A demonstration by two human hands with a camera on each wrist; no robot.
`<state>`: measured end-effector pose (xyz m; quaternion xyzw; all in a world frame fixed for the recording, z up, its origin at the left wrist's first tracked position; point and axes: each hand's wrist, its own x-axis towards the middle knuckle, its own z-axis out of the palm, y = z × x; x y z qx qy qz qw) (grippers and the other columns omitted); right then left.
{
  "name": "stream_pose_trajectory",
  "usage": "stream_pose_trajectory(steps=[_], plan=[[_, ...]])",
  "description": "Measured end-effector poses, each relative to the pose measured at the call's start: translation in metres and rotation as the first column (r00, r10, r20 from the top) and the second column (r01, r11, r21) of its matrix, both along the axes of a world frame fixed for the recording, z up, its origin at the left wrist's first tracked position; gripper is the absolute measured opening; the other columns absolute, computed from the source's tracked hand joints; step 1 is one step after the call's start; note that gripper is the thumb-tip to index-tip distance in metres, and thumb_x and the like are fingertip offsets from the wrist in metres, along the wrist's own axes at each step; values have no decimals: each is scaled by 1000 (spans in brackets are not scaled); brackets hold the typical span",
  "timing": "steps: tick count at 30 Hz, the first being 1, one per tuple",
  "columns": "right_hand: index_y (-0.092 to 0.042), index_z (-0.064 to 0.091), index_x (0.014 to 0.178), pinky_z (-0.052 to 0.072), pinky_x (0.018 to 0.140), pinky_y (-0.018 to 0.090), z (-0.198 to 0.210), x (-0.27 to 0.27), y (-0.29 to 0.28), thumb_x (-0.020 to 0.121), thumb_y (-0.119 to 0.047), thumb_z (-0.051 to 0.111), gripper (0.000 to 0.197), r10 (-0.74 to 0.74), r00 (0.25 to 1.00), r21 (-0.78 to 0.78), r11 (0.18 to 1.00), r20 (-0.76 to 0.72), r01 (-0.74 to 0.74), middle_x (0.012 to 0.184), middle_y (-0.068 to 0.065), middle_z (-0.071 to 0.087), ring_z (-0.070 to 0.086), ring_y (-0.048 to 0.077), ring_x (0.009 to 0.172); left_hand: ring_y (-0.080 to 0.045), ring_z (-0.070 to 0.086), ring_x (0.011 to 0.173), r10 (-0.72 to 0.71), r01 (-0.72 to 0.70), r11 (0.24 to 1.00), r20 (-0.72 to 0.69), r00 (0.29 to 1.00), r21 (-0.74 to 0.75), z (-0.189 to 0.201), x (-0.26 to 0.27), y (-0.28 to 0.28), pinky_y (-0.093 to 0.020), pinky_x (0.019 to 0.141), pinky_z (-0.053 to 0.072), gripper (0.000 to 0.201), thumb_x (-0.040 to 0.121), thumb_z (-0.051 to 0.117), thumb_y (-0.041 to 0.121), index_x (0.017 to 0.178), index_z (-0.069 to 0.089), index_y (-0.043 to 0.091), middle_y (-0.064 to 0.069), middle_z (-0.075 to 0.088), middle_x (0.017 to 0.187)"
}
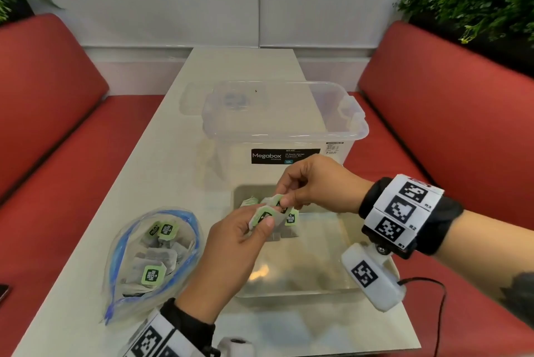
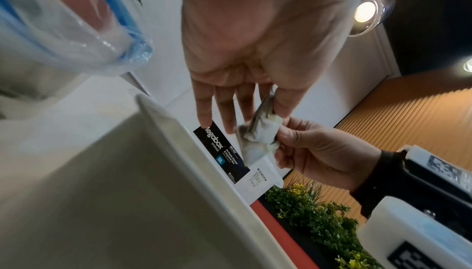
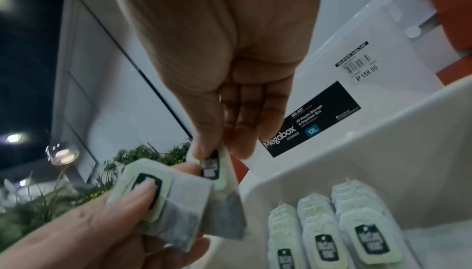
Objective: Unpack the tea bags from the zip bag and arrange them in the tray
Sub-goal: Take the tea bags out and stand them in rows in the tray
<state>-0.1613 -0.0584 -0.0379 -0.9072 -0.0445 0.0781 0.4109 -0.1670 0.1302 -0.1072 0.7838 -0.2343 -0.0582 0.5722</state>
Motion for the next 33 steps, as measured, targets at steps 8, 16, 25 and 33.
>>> stream_pose_trajectory(steps=[8, 16, 25, 33], plan=[[-22, 69, 88, 40, 55, 21, -26, 23, -6, 77, -22, 74, 12, 41, 977, -666, 726, -211, -174, 71, -9, 57, 48, 5, 57, 2, 53, 96, 9, -27, 994, 169, 986, 105, -30, -9, 9, -4, 77, 37, 23, 86, 49, 46, 106, 61, 49, 21, 50, 96], [-22, 70, 88, 36, 56, 21, -55, 47, 1, 78, -20, 70, 10, 74, 954, -737, 618, -290, -272, 82, -4, 64, 52, 14, 73, 5, 51, 93, 1, -63, 974, 274, 962, 217, -36, -10, 10, -18, 80, 39, 16, 85, 44, 58, 93, 53, 48, 32, 57, 91], [-22, 68, 89, 38, 60, 24, -62, 51, -1, 75, -27, 70, 15, 84, 959, -766, 585, -270, -267, 88, -2, 67, 54, 17, 75, 24, 33, 101, 20, -118, 958, 351, 936, 261, -40, -9, 8, -14, 74, 35, 23, 85, 44, 58, 90, 51, 36, 27, 52, 81], [-23, 66, 85, 37, 59, 24, -68, 51, -6, 78, -32, 70, 12, 67, 963, -752, 612, -262, -247, 82, -4, 62, 55, 17, 75, 22, 25, 106, 32, -92, 955, 208, 978, 282, -37, -12, 7, -14, 74, 34, 23, 74, 44, 72, 80, 44, 50, 38, 50, 82]])
